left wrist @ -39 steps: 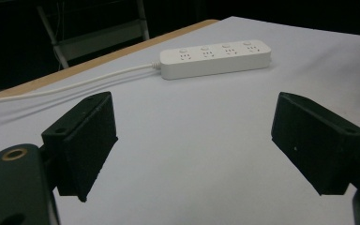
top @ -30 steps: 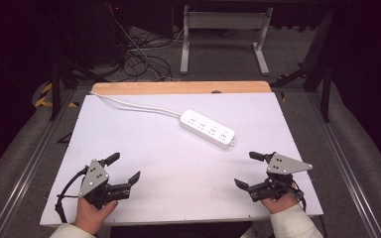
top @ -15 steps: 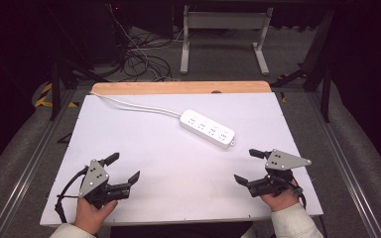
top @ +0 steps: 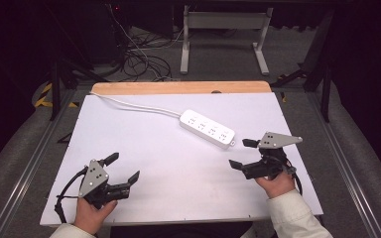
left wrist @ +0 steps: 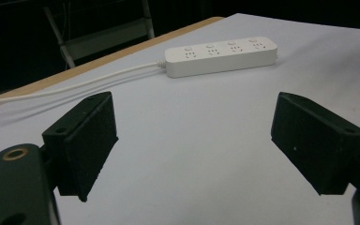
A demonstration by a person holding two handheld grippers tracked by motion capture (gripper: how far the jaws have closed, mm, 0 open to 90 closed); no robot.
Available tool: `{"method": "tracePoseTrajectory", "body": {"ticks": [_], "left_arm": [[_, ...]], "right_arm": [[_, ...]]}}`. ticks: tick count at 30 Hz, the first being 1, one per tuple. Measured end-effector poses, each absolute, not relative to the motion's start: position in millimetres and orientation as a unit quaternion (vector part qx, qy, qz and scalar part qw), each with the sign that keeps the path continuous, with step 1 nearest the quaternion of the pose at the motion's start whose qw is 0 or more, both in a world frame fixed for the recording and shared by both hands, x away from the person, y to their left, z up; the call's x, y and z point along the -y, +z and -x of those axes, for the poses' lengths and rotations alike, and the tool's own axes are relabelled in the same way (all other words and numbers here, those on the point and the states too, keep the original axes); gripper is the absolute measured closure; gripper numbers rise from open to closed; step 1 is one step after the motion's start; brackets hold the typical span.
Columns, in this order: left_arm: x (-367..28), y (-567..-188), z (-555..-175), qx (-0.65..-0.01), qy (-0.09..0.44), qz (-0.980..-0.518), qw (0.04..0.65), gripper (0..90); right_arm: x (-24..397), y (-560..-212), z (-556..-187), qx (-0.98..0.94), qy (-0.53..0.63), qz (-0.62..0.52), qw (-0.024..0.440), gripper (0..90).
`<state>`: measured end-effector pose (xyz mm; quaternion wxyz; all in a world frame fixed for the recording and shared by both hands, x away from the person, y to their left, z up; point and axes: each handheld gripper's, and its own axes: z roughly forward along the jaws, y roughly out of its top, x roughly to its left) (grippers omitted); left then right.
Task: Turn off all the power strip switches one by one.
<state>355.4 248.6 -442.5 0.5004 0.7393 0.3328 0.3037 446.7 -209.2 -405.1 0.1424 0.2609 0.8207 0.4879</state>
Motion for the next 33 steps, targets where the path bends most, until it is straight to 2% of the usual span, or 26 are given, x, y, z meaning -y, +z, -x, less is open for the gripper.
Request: {"method": "tracePoseTrajectory", "body": {"ticks": [10, 14, 20, 23, 27, 33], "left_arm": [[-248, -443, -355, -0.332, 0.303, -0.740, 0.500, 15.2], [-248, -443, -355, -0.333, 0.303, -0.740, 0.500, 15.2], [-249, -442, -355, -0.332, 0.306, -0.739, 0.499, 15.2], [-248, -443, -355, -0.333, 0.306, -0.740, 0.498, 15.2], [-248, -442, -355, -0.331, 0.308, -0.740, 0.498, 15.3], [-248, -443, -355, -0.333, 0.307, -0.739, 0.498, 15.3]], "right_arm": [[199, -396, -467, -0.821, 0.472, -0.288, 0.146, 25.7], [195, -392, -476, -0.822, 0.464, -0.296, 0.146, 32.8], [190, -388, -479, -0.820, 0.457, -0.299, 0.173, 46.1], [187, -387, -479, -0.822, 0.451, -0.298, 0.180, 49.1], [184, -385, -484, -0.820, 0.445, -0.306, 0.188, 60.4], [179, -384, -496, -0.830, 0.430, -0.307, 0.177, 89.2]]}}
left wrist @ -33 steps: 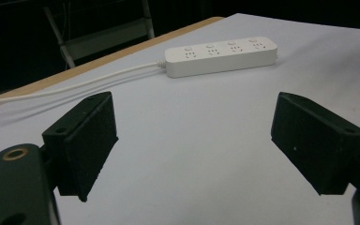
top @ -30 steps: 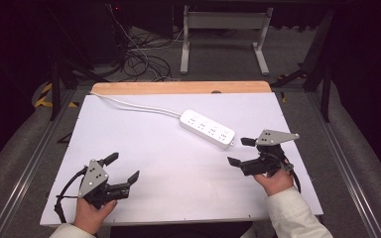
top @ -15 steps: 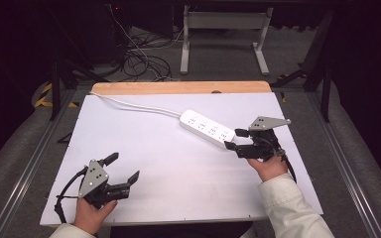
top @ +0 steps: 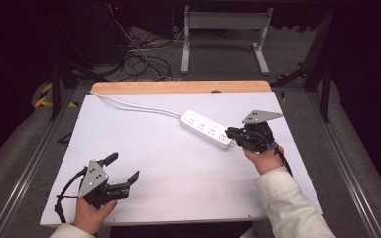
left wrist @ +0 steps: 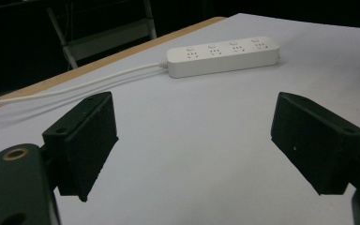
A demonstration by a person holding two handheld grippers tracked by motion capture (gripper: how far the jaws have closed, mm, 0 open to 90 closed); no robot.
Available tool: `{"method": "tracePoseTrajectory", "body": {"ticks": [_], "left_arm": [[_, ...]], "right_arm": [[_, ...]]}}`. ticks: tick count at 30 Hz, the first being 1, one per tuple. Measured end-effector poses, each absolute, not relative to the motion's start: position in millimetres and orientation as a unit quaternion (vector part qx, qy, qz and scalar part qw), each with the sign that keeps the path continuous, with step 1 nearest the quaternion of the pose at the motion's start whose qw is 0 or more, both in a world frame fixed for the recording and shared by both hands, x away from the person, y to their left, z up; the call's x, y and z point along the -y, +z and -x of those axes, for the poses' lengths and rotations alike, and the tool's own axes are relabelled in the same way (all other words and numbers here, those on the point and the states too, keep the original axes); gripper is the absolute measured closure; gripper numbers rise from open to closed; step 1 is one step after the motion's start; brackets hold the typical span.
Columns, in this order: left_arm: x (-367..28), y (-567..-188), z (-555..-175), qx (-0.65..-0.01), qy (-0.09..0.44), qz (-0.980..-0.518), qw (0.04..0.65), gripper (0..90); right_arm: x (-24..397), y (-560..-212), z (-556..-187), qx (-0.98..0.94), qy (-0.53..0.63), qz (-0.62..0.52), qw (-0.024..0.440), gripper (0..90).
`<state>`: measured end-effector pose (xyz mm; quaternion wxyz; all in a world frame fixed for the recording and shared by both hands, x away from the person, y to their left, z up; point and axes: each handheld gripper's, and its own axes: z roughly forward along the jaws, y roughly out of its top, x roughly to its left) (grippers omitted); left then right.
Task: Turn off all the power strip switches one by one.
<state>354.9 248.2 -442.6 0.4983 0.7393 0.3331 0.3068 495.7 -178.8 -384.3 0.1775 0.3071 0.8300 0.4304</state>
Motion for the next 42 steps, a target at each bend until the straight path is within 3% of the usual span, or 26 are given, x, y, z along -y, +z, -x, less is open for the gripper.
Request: {"method": "tracePoseTrajectory", "body": {"ticks": [3, 17, 42], "left_arm": [[-248, -443, -355, -0.332, 0.309, -0.740, 0.497, 15.4], [-248, -443, -355, -0.332, 0.311, -0.741, 0.494, 15.4], [-249, -443, -356, -0.334, 0.310, -0.740, 0.494, 15.4]], "right_arm": [[177, -384, -504, -0.836, 0.430, -0.303, 0.153, 90.0], [171, -390, -534, -0.839, 0.388, -0.346, 0.158, 90.0], [165, -430, -585, -0.854, 0.305, -0.396, 0.141, 90.0]]}}
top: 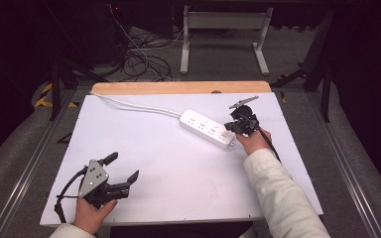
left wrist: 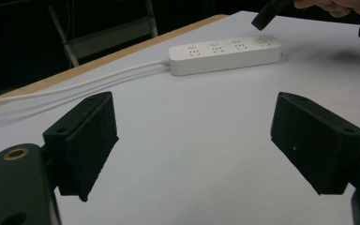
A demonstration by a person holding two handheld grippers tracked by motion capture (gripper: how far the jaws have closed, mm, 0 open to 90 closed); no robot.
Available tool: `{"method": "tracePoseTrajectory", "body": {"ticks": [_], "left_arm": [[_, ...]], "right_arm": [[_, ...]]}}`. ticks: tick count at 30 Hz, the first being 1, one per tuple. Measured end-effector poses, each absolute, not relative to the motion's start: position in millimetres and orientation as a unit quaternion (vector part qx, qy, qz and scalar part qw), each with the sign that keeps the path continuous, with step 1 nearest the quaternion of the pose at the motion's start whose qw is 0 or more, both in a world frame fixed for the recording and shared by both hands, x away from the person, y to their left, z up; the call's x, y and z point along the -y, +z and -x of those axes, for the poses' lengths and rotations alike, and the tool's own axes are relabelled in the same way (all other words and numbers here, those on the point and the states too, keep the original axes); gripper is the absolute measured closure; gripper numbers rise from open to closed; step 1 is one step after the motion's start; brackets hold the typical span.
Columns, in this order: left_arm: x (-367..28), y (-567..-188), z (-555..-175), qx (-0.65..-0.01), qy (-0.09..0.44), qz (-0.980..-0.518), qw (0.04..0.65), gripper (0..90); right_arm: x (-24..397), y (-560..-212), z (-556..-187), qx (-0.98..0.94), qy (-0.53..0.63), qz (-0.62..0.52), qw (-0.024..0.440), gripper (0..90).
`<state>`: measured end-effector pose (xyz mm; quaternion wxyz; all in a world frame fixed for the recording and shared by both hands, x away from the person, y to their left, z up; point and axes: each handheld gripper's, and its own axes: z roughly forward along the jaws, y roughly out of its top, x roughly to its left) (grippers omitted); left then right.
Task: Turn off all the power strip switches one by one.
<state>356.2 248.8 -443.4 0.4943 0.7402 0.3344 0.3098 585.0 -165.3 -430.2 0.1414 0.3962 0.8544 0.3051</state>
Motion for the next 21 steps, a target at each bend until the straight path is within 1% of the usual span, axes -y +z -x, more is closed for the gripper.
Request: {"method": "tracePoseTrajectory", "body": {"ticks": [10, 17, 21], "left_arm": [[-249, -444, -356, -0.335, 0.311, -0.740, 0.493, 15.4], [-249, -443, -356, -0.334, 0.313, -0.741, 0.492, 15.4], [-249, -443, -356, -0.333, 0.312, -0.741, 0.493, 15.4]], "right_arm": [[160, -437, -588, -0.861, 0.289, -0.392, 0.145, 90.0], [158, -440, -587, -0.864, 0.283, -0.387, 0.153, 90.0], [155, -441, -585, -0.866, 0.276, -0.383, 0.166, 90.0]]}}
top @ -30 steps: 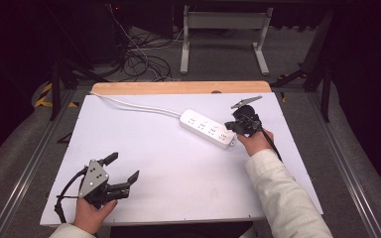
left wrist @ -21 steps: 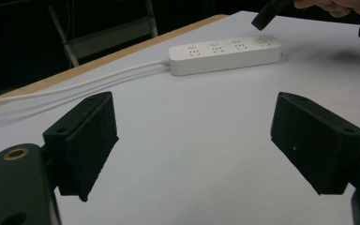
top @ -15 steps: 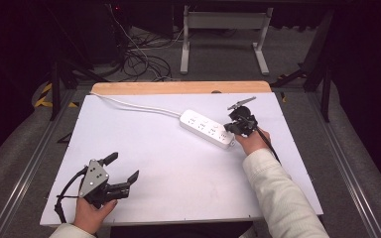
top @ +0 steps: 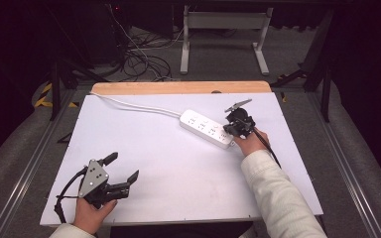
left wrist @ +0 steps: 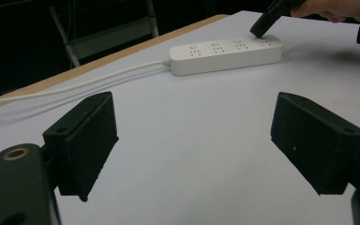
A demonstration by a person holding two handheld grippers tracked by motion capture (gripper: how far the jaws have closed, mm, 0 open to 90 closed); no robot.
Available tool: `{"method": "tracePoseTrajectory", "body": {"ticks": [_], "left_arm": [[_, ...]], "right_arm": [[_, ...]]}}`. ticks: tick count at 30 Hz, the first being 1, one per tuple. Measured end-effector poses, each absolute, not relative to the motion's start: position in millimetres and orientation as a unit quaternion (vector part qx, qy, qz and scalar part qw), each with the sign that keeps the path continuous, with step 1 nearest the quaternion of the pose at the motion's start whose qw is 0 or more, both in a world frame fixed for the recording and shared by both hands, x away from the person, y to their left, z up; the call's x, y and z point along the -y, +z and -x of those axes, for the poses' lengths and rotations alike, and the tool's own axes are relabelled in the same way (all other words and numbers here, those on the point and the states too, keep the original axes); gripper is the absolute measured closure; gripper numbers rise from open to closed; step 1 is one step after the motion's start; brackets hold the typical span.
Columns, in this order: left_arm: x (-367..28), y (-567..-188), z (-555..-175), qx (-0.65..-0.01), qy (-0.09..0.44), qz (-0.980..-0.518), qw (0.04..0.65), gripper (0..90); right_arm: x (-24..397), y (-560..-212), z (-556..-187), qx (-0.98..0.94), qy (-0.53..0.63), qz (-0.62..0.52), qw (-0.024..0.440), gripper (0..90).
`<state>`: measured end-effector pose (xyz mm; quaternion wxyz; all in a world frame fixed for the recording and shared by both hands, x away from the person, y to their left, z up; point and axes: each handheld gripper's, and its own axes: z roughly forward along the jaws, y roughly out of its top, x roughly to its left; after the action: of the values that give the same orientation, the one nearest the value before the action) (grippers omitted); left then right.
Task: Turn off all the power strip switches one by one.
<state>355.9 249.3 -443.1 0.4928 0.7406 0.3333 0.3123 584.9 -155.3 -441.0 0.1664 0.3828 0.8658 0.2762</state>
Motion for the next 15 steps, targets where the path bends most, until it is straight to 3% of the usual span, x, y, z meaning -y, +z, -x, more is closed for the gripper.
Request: {"method": "tracePoseTrajectory", "body": {"ticks": [15], "left_arm": [[-249.8, -443.3, -355.2, -0.338, 0.309, -0.738, 0.495, 15.4]], "right_arm": [[158.0, -447.5, -580.9, -0.851, 0.301, -0.393, 0.177, 90.0]]}}
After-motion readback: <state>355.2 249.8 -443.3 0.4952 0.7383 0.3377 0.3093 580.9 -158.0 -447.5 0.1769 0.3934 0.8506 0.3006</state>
